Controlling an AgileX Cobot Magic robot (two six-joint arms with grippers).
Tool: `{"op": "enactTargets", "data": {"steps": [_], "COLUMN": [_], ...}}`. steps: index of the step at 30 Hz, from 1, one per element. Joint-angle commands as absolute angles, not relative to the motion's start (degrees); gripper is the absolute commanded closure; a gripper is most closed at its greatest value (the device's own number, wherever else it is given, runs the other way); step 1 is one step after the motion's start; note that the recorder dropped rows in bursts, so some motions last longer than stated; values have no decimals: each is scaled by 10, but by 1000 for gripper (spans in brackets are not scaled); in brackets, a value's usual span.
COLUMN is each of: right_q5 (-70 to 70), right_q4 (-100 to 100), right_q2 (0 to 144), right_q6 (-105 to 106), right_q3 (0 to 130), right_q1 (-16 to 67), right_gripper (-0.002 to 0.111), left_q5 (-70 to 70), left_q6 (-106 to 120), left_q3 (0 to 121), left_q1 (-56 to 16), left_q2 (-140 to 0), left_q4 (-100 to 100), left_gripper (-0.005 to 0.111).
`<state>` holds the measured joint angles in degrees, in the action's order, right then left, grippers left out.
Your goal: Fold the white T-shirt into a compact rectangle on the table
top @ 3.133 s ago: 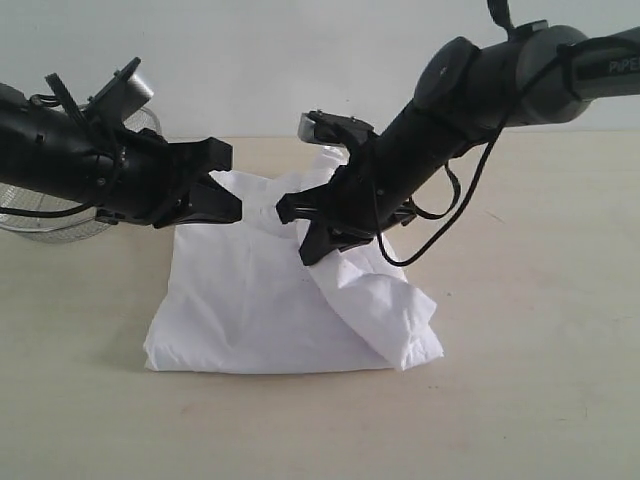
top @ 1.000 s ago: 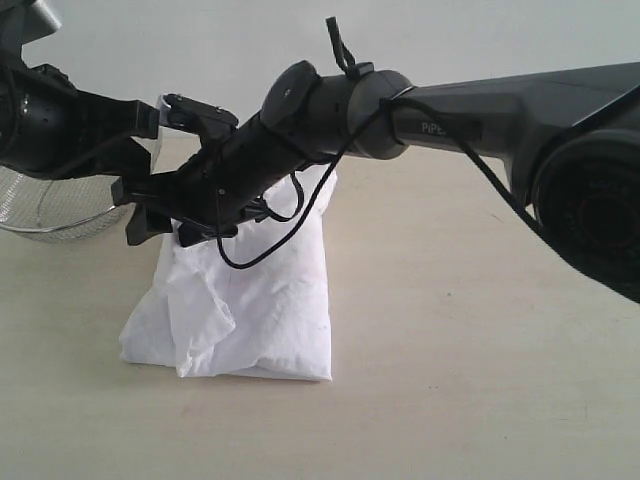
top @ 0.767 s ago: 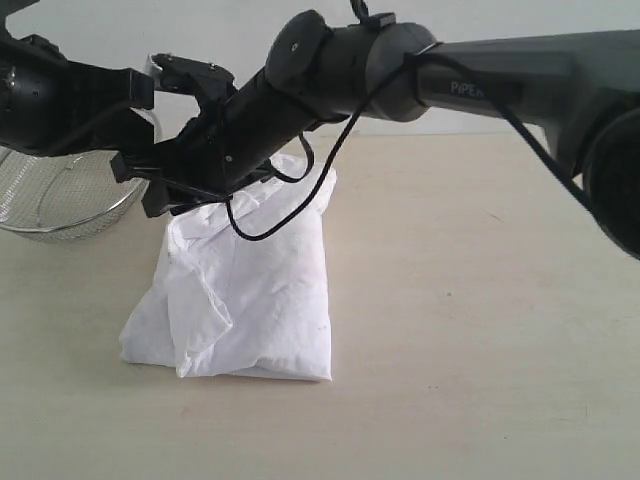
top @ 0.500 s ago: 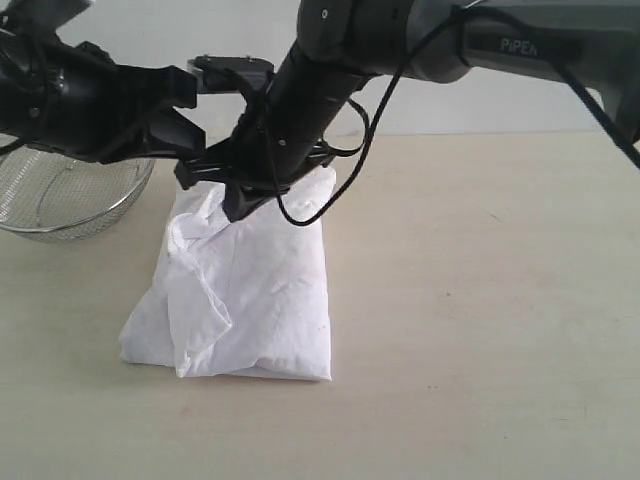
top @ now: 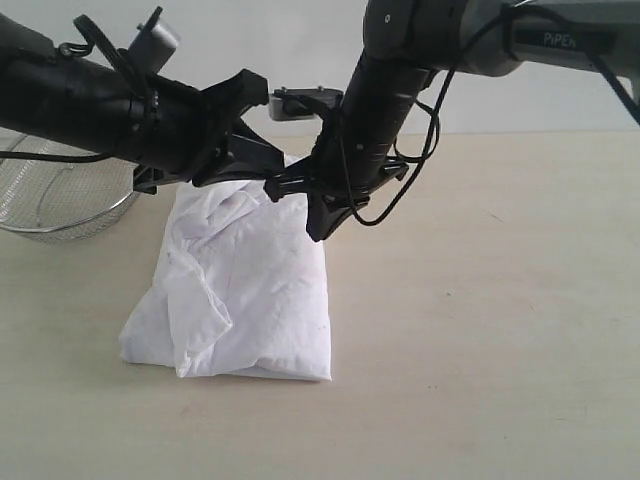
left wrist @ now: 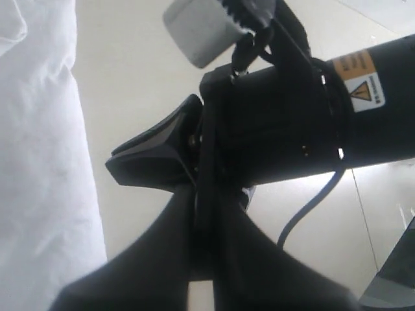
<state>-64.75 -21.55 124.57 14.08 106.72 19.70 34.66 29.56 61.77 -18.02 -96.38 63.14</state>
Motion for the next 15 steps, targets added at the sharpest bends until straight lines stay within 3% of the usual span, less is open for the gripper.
{"op": "enactTargets", "data": {"steps": [1, 7, 15], "right_q5": [-655, -655, -639], "right_q4": [-207, -244, -264], "right_q2": [1199, 1199, 1207], "right_q6": [139, 151, 169], "right_q3": [1087, 1087, 1087], "right_q1": [112, 63, 80], "right_gripper": [108, 108, 108], "left_q5": [324, 323, 325], "left_q6": [302, 304, 382], "left_q3": [590, 604, 631], "left_q1": [-148, -143, -140], "left_q2": [-991, -985, -948], "left_q4": [441, 471, 587], "left_gripper": [102, 102, 102]}}
